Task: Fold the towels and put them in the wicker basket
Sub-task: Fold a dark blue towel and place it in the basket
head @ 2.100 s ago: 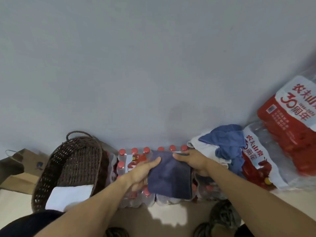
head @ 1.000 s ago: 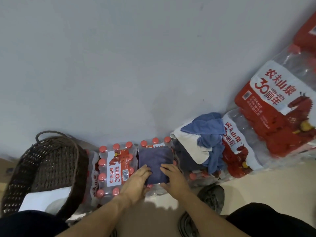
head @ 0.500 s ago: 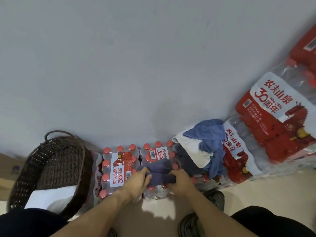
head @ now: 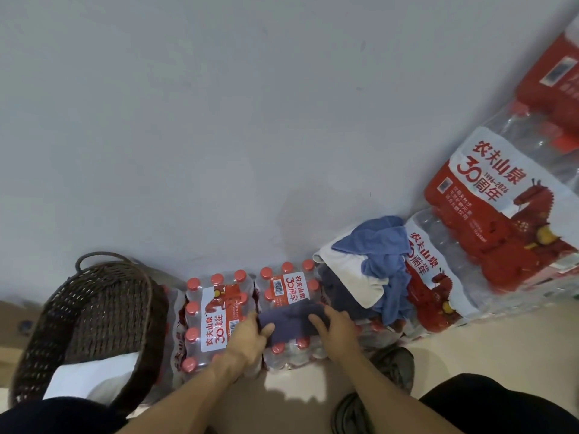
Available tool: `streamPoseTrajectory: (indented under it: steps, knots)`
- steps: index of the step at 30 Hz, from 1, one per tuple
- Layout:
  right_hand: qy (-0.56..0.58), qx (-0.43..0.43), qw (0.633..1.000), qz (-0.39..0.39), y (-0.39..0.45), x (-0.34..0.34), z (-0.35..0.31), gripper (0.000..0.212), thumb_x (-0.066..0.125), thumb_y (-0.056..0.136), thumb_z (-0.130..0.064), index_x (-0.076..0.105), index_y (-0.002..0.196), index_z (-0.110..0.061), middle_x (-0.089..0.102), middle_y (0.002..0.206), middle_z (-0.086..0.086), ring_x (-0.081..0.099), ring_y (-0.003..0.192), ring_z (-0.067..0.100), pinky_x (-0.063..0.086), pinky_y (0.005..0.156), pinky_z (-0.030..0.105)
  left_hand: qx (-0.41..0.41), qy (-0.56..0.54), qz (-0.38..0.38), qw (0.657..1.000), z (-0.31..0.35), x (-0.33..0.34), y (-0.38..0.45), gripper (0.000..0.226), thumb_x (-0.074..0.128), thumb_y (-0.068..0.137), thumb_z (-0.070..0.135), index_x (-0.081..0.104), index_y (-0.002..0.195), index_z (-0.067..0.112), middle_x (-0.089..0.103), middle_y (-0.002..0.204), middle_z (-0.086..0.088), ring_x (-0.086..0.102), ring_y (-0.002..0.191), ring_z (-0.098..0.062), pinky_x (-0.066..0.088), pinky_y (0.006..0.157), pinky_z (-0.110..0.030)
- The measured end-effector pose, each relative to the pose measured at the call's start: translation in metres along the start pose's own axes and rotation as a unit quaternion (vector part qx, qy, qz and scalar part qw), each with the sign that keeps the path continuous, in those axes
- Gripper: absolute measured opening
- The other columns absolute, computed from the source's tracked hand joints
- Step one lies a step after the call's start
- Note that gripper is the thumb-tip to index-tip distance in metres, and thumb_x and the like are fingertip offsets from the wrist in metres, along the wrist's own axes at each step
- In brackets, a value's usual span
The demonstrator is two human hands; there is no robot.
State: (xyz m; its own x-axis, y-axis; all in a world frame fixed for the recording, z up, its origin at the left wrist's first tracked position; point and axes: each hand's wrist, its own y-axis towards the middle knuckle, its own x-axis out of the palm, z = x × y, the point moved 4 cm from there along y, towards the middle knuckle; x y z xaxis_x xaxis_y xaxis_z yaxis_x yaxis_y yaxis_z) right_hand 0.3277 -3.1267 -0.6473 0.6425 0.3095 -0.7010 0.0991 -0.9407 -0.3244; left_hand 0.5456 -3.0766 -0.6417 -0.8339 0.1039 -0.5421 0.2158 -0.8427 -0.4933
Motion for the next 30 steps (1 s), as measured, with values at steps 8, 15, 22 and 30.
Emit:
streamPoseTrajectory:
  steps: [8, 15, 22, 30]
  knots:
    - [-0.045, 0.046, 0.998, 0.02, 0.001, 0.014, -0.007, 0.046, 0.042, 0.099, -0.052, 0.046, 0.137, -0.027, 0.064, 0.124, 0.002, 0.061, 0.112, 0.024, 0.052, 0.094, 0.033, -0.004, 0.048, -0.023, 0.999, -0.007, 0.005, 0.011, 0.021, 0.057, 0.094, 0.038, 0.042, 0.107, 0.031, 0.062, 0.092, 0.009, 0.065, 0.078, -0.01, 0.056, 0.068, -0.022]
    - [-0.004, 0.125, 0.991, 0.048, 0.005, 0.011, -0.003, 0.045, 0.054, 0.092, -0.056, 0.059, 0.107, -0.014, 0.071, 0.104, 0.005, 0.067, 0.095, 0.023, 0.044, 0.071, 0.024, -0.005, 0.169, -0.017, 0.985, -0.003, 0.008, 0.018, 0.027, 0.043, 0.098, 0.049, 0.056, 0.096, 0.024, 0.065, 0.082, 0.007, 0.066, 0.071, -0.01, 0.059, 0.07, -0.028]
    - [-0.022, 0.131, 0.99, 0.039, 0.002, 0.012, 0.003, 0.046, 0.05, 0.092, -0.061, 0.063, 0.103, -0.018, 0.072, 0.102, 0.001, 0.067, 0.094, 0.021, 0.05, 0.078, 0.027, -0.092, 0.123, -0.08, 0.985, -0.016, 0.015, 0.012, 0.06, 0.028, 0.097, 0.061, 0.062, 0.08, 0.014, 0.069, 0.064, -0.004, 0.068, 0.054, -0.018, 0.051, 0.048, -0.019]
    - [-0.042, 0.12, 0.991, 0.038, -0.006, 0.007, 0.002, 0.045, 0.051, 0.093, -0.058, 0.06, 0.107, -0.016, 0.071, 0.105, 0.002, 0.066, 0.098, 0.021, 0.047, 0.077, 0.024, -0.176, -0.089, -0.009, 0.98, -0.005, 0.019, 0.008, 0.044, 0.065, 0.091, 0.037, 0.057, 0.122, 0.006, 0.066, 0.099, -0.008, 0.063, 0.093, -0.027, 0.051, 0.09, -0.034]
